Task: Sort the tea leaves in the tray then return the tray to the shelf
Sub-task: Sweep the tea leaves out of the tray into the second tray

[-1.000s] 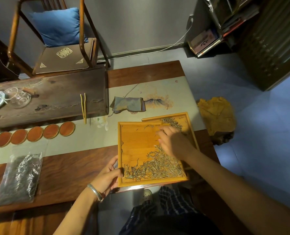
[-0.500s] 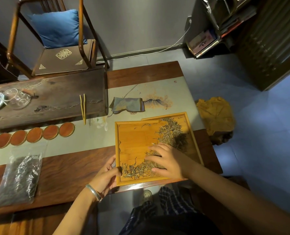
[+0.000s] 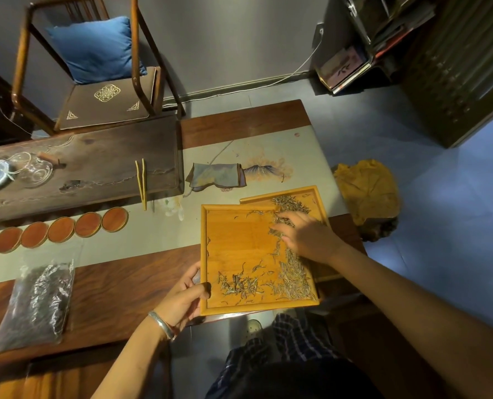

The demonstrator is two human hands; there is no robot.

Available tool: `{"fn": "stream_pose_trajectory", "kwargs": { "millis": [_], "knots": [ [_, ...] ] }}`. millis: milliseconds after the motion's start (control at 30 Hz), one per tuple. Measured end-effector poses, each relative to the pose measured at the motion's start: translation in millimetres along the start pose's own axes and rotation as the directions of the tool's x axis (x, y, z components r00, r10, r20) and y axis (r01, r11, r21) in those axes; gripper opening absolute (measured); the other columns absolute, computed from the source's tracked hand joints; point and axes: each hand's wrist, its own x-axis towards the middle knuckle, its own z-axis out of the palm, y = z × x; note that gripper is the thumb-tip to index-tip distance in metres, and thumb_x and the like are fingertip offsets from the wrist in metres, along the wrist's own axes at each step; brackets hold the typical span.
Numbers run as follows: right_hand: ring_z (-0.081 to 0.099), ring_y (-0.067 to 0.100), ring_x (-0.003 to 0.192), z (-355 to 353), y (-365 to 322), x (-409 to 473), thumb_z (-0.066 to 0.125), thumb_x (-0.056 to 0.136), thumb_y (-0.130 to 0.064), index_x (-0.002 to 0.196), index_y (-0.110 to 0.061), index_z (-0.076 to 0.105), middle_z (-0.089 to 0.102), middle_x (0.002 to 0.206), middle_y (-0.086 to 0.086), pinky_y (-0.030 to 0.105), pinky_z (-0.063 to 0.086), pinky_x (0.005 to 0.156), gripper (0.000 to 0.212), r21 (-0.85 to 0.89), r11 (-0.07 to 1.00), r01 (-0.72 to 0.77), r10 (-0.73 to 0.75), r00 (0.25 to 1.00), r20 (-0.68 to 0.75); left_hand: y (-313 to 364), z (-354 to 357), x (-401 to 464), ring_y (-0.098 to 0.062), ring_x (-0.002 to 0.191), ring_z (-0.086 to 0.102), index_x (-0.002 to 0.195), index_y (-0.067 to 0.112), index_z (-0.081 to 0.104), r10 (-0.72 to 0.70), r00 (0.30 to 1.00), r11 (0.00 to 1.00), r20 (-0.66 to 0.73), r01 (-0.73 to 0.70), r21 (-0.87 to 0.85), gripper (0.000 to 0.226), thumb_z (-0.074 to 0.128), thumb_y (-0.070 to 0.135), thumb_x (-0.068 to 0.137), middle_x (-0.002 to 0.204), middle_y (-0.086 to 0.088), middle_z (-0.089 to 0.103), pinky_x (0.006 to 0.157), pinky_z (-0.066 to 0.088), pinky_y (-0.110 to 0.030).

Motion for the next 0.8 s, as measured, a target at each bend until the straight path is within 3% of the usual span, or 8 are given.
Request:
{"fn": "stream_pose_trajectory", "kwargs": {
  "millis": [67,133,300,433,533,600,700,800],
  "knots": [
    [0.063,0.031,0.104,-2,6,1,0.064,0.085,-0.011,0.119,-0.011,0.064,0.063,0.120,0.018,0.041,0.056,0.086,0.034,-0.044,0.999,0.017,-0.019,0.999,-0.047,0,1,-1,-0.045,0.106,0.041,0.129,0.023,0.051,0.027,1.000,0.999,0.013,-0.027,-0.019,0.071,0.068,0.006,0.063,0.122,-0.028,0.058,0.080,0.047,-0.056],
    [0.065,0.030,0.098,-6,10,1,0.058,0.086,-0.006,0.115,-0.008,0.066,0.065,0.113,0.017,0.041,0.057,0.081,0.030,-0.078,0.997,0.006,-0.011,0.998,-0.065,0,1,-3,-0.046,0.109,0.041,0.129,0.021,0.051,0.031,0.999,0.999,0.015,-0.031,-0.029,0.070,0.067,0.004,0.063,0.122,-0.020,0.062,0.090,0.042,-0.063],
    [0.059,0.027,0.106,-18,6,-5,0.055,0.089,-0.012,0.121,-0.007,0.061,0.063,0.115,0.014,0.037,0.049,0.092,0.034,0.172,0.980,-0.102,0.128,0.980,-0.154,1,3,-4,-0.039,0.098,0.038,0.125,0.025,0.056,0.017,1.000,0.999,-0.015,-0.018,-0.051,0.069,0.068,0.006,0.060,0.116,-0.022,0.058,0.071,0.042,-0.045],
    [0.047,0.020,0.123,-19,-14,-30,0.056,0.089,-0.034,0.132,-0.020,0.049,0.050,0.135,0.008,0.037,0.041,0.101,0.046,0.247,0.968,-0.034,0.038,0.999,-0.010,2,7,-2,-0.035,0.096,0.038,0.119,0.023,0.060,0.029,1.000,0.996,-0.008,-0.030,-0.083,0.063,0.067,0.003,0.060,0.108,-0.021,0.055,0.068,0.046,-0.040],
    [0.038,0.017,0.130,-12,-25,-57,0.056,0.086,-0.043,0.138,-0.030,0.040,0.036,0.147,0.004,0.037,0.037,0.104,0.055,0.259,0.966,0.025,-0.050,0.995,0.089,4,8,-1,-0.030,0.089,0.049,0.119,0.018,0.058,0.050,0.999,0.997,-0.001,-0.050,-0.064,0.058,0.058,-0.007,0.067,0.104,-0.019,0.061,0.063,0.051,-0.035],
    [0.022,0.017,0.141,-6,-25,-67,0.055,0.087,-0.044,0.142,-0.036,0.030,0.022,0.154,0.000,0.038,0.025,0.111,0.061,0.216,0.976,0.024,-0.058,0.986,0.155,5,9,-1,-0.027,0.070,0.063,0.124,0.010,0.051,0.055,0.998,0.996,0.014,-0.054,-0.070,0.055,0.049,-0.017,0.075,0.099,-0.016,0.067,0.053,0.055,-0.028],
    [0.007,0.021,0.145,-1,-18,-66,0.053,0.087,-0.039,0.144,-0.035,0.028,0.014,0.158,0.002,0.044,0.008,0.118,0.062,0.123,0.992,0.014,-0.039,0.978,0.204,8,11,-1,-0.014,0.049,0.063,0.128,0.000,0.043,0.060,0.998,0.996,0.035,-0.058,-0.068,0.057,0.045,-0.019,0.073,0.087,-0.013,0.070,0.042,0.050,-0.018],
    [0.010,0.024,0.145,-1,-9,-56,0.055,0.088,-0.035,0.144,-0.031,0.031,0.015,0.157,0.005,0.048,0.016,0.117,0.061,0.118,0.992,-0.040,0.015,0.978,0.208,10,13,0,-0.013,0.053,0.066,0.128,-0.001,0.040,0.060,0.996,0.997,0.062,-0.057,-0.058,0.056,0.033,-0.027,0.079,0.089,-0.010,0.072,0.045,0.052,-0.018]
  ]
}}
